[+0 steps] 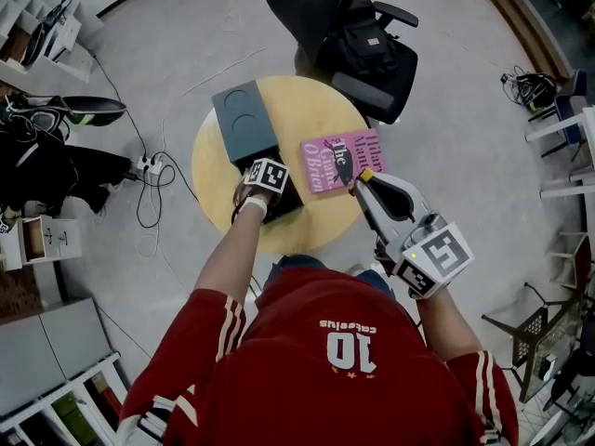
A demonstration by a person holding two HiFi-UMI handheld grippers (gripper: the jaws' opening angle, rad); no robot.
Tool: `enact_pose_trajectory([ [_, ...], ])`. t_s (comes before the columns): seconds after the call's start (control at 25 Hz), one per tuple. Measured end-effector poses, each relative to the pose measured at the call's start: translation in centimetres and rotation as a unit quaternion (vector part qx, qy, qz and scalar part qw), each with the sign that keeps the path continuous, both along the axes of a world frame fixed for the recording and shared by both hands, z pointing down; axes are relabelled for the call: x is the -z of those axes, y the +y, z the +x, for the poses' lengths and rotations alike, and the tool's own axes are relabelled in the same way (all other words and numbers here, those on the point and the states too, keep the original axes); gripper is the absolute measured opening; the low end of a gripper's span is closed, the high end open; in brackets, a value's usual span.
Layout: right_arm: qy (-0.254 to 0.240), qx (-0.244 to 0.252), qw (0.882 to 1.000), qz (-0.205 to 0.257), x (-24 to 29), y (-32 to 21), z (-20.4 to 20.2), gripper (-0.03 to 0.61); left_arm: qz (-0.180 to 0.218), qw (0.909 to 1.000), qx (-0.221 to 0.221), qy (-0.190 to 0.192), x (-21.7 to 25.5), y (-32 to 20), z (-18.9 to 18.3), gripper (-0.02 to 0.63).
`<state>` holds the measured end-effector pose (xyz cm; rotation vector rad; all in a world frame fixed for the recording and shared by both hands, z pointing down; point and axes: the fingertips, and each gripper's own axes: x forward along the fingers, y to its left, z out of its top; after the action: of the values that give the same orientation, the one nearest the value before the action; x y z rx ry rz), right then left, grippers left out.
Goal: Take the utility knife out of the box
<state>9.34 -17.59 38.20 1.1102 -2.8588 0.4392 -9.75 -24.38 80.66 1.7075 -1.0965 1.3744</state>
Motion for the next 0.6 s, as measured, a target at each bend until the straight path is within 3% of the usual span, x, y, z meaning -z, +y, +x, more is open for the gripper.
enact_pose_trajectory([
  [0.16,-0.001,-0.001,1.000,-0.003,-0.1,0.0,0.0,0.021,-0.021,0.9995,0.013,0.020,0.2,0.2,0.2,0.143],
  [0.6,-0.003,-0.006,1.000,0.004,0.5,0.4,0.2,0.021,-0.013,0.9970,0.040,0.065,2.5,0.4,0.3,0.129],
])
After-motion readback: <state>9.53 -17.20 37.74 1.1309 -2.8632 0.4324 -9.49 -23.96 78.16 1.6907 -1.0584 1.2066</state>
